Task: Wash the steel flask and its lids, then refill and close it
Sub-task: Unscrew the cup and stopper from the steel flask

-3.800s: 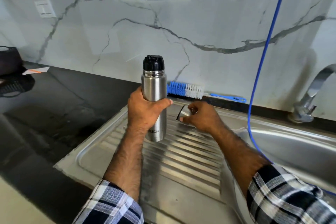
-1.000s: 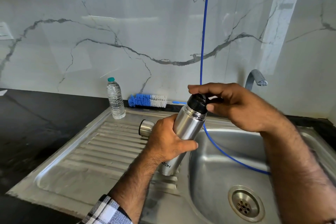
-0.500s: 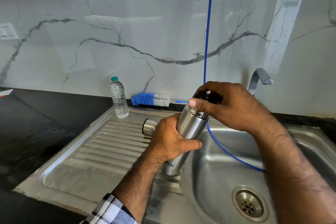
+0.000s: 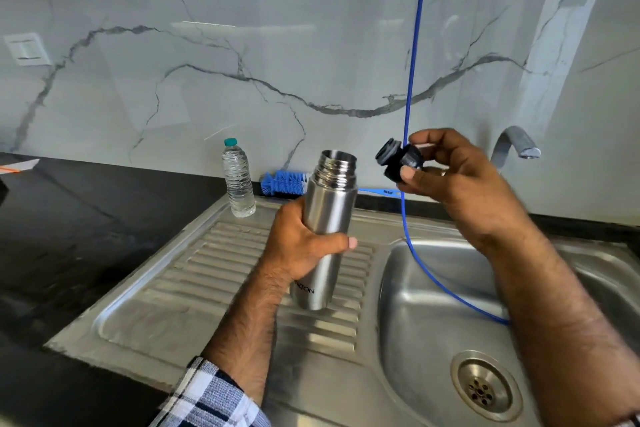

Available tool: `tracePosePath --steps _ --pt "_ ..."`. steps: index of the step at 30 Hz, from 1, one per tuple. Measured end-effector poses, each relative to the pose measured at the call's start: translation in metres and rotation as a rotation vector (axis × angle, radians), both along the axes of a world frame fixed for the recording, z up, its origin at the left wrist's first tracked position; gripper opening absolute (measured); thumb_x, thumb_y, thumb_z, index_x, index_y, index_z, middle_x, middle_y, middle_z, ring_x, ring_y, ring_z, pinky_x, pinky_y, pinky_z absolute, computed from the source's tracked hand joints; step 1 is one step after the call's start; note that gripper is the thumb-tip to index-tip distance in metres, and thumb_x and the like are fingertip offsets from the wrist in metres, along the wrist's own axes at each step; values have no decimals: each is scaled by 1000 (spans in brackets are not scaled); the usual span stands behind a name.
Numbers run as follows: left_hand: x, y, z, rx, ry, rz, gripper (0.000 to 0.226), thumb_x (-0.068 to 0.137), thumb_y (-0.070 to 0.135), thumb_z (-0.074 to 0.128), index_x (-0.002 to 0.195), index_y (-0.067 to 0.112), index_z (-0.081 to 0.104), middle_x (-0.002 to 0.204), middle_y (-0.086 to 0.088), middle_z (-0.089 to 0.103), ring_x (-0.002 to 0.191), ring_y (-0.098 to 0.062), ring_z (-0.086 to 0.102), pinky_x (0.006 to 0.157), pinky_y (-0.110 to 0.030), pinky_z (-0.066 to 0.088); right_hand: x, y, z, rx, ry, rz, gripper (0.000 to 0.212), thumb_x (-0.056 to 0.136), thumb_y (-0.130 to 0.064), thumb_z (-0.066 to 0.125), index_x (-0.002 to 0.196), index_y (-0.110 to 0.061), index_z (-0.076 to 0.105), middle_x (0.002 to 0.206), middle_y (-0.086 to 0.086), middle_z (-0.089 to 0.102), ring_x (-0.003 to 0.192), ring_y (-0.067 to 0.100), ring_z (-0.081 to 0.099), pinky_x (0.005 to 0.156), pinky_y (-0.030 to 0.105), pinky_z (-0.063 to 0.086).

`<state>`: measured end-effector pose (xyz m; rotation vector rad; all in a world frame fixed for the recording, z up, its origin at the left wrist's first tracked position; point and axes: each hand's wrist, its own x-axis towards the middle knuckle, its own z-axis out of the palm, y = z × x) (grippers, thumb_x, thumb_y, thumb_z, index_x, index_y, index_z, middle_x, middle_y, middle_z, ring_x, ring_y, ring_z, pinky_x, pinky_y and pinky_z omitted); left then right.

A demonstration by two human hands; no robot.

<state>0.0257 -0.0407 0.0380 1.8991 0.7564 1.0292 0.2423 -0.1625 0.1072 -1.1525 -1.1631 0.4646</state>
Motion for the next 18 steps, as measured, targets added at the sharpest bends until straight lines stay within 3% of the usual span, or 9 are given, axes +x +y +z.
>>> tracePosePath --steps 3,5,8,10,14,18 --pt "-23 16 3 -19 -55 129 52 49 35 96 94 28 71 87 4 77 78 -14 75 71 -37 64 -15 27 -29 -104 57 -77 44 69 -27 90 110 -27 76 110 4 78 104 33 77 105 58 56" --pt "-40 26 5 -23 -90 208 48 58 21 101 94 29 70 88 3 76 80 -17 75 74 -39 64 -29 44 -50 -223 12 -61 47 66 -29 94 109 -25 76 105 2 81 102 27 77 104 54 57" --pt "-64 44 10 0 -122 311 46 63 14 99 93 32 68 87 6 75 77 -11 74 69 -31 60 -59 68 -79 -385 -166 -54 44 69 -13 98 106 -21 75 92 -3 79 86 17 76 86 33 60" --pt "-80 56 11 12 -134 374 46 62 17 100 92 31 69 87 7 75 76 -11 74 68 -29 59 -83 81 -91 -456 -304 -48 43 70 -14 98 106 -22 75 90 -6 77 82 13 74 79 27 57" --pt "-101 76 10 8 -157 467 45 64 14 99 89 33 67 88 9 74 78 -11 72 73 -31 60 -124 105 -104 -544 -517 -72 43 74 -29 94 113 -24 76 100 -5 77 89 12 73 82 28 61" --pt "-112 89 6 19 -158 498 44 63 16 99 90 32 67 87 8 75 77 -12 74 70 -31 61 -147 119 -113 -543 -692 -119 39 80 -30 87 115 -22 73 110 -2 68 98 15 68 86 35 61"
